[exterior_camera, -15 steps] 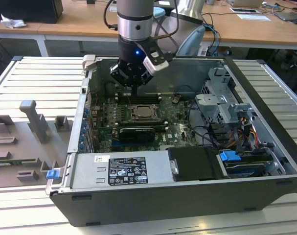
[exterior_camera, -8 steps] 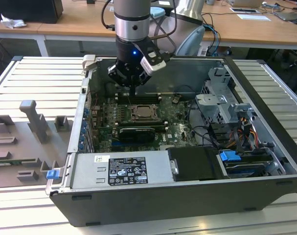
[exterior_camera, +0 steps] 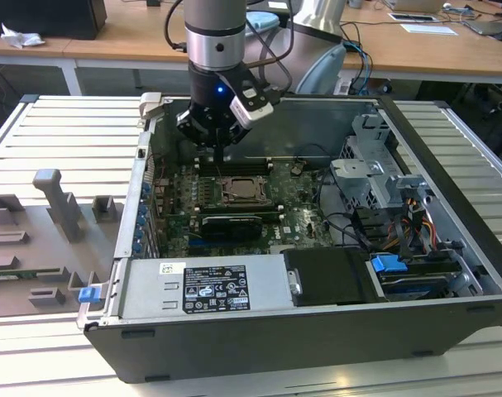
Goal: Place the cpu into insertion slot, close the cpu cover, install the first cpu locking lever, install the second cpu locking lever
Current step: 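Install the first cpu locking lever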
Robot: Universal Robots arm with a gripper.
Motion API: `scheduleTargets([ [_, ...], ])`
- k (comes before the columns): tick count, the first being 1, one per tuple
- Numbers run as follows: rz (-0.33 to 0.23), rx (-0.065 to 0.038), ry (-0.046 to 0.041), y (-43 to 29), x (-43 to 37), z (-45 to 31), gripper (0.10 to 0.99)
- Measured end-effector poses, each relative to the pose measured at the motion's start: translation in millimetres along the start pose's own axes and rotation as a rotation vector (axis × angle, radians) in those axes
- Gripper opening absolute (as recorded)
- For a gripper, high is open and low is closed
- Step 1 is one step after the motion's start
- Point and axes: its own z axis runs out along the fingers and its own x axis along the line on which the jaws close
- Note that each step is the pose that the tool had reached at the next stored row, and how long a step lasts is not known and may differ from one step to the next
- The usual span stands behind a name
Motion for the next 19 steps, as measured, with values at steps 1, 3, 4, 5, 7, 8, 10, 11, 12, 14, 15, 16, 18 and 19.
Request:
scheduleTargets([
  [1, 0.0, 0.0, -0.0003, 0.2, 1.7, 0.4, 0.106],
  [3, 0.0, 0.0, -0.0008, 0.8, 6.2, 1.3, 0.106],
  [4, 0.0, 0.0, -0.0008, 0.9, 7.6, 1.3, 0.106],
  [5, 0.0, -0.001, -0.0009, 1.2, 9.8, 1.5, 0.106],
  [7, 0.0, -0.001, -0.0011, 1.6, 13.9, 1.9, 0.106],
  [8, 0.0, -0.001, -0.001, 1.7, 14.9, 1.9, 0.106],
  [10, 0.0, -0.001, -0.0011, 2.1, 17.7, 2.2, 0.106],
  [11, 0.0, -0.001, -0.0012, 2.2, 19.2, 2.3, 0.106],
  [12, 0.0, -0.001, -0.0012, 2.5, 21.3, 2.5, 0.106],
  [14, 0.0, -0.001, -0.0012, 2.9, 24.8, 2.8, 0.106],
  [15, 0.0, -0.001, -0.0013, 3.0, 25.7, 2.8, 0.106],
  [16, 0.0, -0.001, -0.0014, 3.2, 27.2, 3.0, 0.106],
  [18, 0.0, -0.001, -0.0015, 3.6, 29.6, 3.4, 0.106],
  [19, 0.0, -0.001, -0.0016, 3.9, 30.4, 3.7, 0.106],
])
